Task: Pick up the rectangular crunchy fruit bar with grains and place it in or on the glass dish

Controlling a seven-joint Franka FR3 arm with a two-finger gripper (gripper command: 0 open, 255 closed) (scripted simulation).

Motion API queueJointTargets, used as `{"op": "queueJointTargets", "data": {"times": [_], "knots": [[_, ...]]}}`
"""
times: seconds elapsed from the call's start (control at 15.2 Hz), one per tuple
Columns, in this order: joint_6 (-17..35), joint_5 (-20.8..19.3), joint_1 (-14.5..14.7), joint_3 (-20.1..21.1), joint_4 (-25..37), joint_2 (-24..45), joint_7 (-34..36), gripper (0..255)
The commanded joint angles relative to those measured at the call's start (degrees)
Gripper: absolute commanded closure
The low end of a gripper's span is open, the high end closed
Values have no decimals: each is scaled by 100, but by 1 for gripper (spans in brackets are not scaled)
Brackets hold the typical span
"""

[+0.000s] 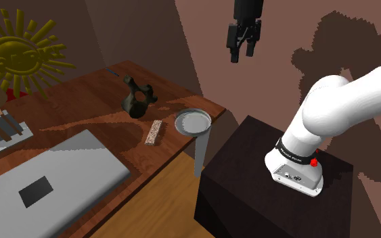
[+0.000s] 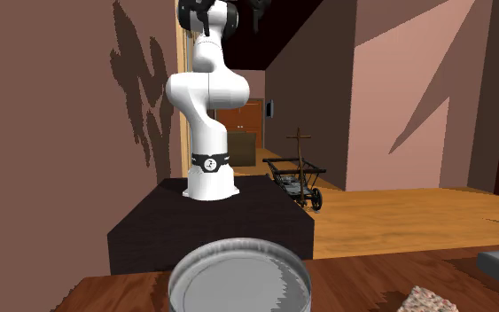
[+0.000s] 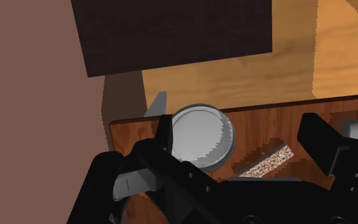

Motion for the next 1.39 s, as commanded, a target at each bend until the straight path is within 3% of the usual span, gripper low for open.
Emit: {"op": "queueJointTargets", "data": {"times": [0.0, 0.4, 0.79, 1.06, 1.32], "knots": [[0, 0, 0, 0, 0, 0, 0, 0], [1178, 439, -43, 726, -518, 427, 1128, 0], [2428, 689, -138, 1446, -684, 1282, 2250, 0], [3252, 658, -270, 1905, -598, 2060, 3046, 0], [4018, 376, -454, 2314, -364, 2971, 3943, 0]]}}
